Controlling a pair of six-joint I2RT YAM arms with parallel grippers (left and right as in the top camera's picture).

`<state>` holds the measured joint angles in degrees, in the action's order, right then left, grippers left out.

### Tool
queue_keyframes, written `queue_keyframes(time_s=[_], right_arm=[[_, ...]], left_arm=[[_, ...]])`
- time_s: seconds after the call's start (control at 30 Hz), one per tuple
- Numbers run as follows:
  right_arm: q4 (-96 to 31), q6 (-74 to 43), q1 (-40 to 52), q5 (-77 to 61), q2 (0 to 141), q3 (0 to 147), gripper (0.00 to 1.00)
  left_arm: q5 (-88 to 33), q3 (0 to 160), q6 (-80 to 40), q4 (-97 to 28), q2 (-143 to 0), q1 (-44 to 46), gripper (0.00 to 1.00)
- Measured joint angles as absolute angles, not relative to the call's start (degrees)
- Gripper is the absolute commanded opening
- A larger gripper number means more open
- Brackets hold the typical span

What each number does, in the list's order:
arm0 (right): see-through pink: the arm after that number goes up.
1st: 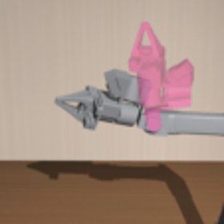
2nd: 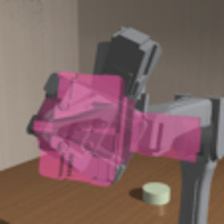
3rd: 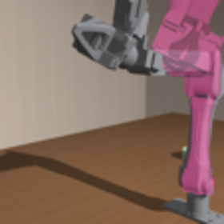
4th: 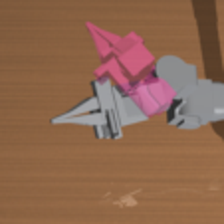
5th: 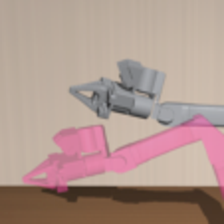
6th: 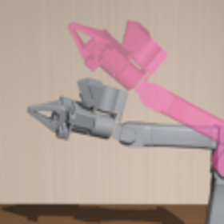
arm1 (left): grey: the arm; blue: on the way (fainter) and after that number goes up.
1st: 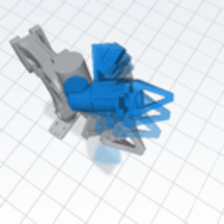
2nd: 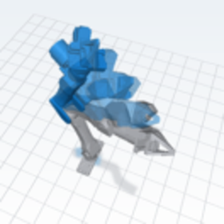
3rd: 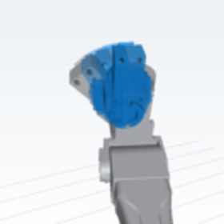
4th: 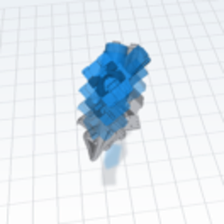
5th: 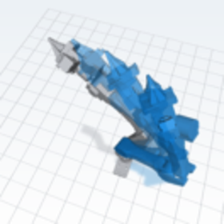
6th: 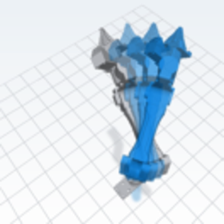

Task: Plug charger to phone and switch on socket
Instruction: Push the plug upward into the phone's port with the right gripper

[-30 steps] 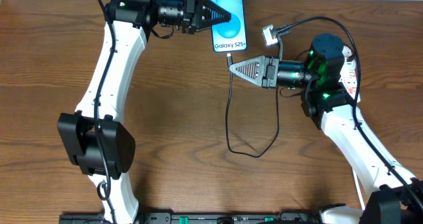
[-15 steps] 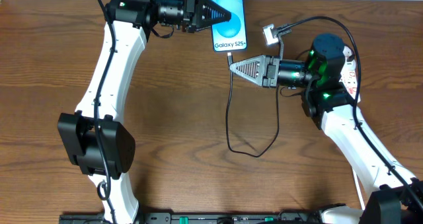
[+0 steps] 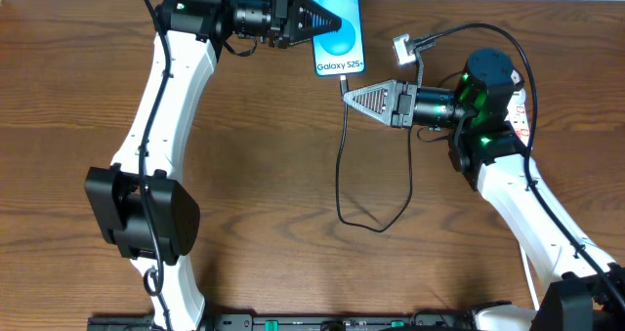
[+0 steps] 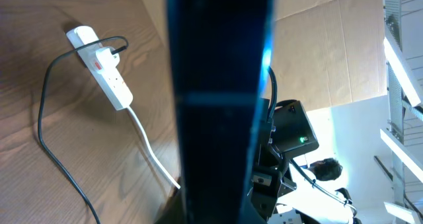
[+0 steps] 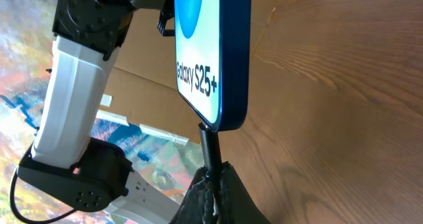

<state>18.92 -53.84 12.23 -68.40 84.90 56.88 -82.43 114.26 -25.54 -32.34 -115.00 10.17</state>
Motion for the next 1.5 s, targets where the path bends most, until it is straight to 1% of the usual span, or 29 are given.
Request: queue_keyframes(time_s=[1.5], right_arm=[[21.3, -56.0, 12.8, -67.5, 84.9, 56.9, 0.01]], left_arm=[[-83.3, 114.3, -26.8, -32.1, -115.0, 10.3, 0.07]])
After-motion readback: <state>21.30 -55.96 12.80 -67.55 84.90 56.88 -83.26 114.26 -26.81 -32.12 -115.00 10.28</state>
